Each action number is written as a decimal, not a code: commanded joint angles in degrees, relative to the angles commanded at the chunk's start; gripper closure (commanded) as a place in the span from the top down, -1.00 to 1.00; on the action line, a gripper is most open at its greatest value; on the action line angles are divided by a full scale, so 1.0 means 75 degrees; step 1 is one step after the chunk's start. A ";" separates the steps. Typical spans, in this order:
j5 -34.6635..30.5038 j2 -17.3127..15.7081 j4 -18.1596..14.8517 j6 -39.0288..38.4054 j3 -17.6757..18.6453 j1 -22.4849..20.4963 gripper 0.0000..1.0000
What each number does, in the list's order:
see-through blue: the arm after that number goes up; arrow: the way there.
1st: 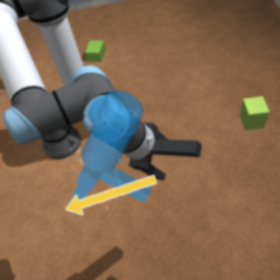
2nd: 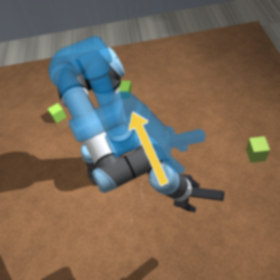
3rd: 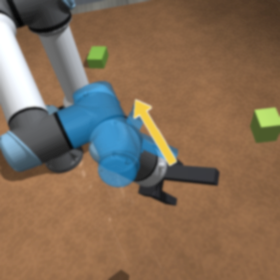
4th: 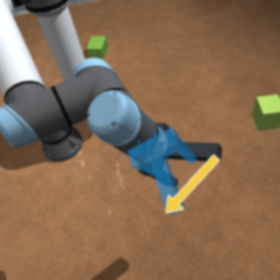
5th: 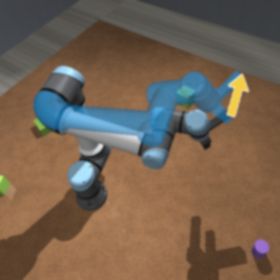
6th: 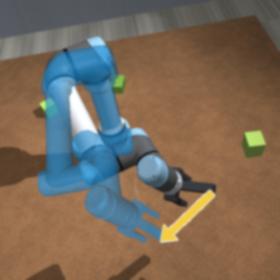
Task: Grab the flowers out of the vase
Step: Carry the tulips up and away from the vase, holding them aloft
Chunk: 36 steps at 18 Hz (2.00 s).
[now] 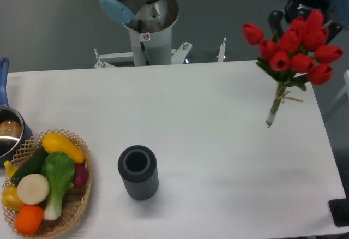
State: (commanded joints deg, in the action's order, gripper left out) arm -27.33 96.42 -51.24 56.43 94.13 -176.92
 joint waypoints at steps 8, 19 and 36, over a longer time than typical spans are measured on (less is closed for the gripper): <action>0.0082 -0.0058 0.0012 0.0012 0.0176 -0.0094 -0.45; 0.0035 -0.0070 0.0000 0.0492 0.0469 -0.0082 -0.45; 0.0094 -0.0082 0.0012 0.0492 0.0469 -0.0118 -0.45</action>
State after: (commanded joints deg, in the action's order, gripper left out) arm -26.63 95.80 -51.15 60.12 97.65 -177.80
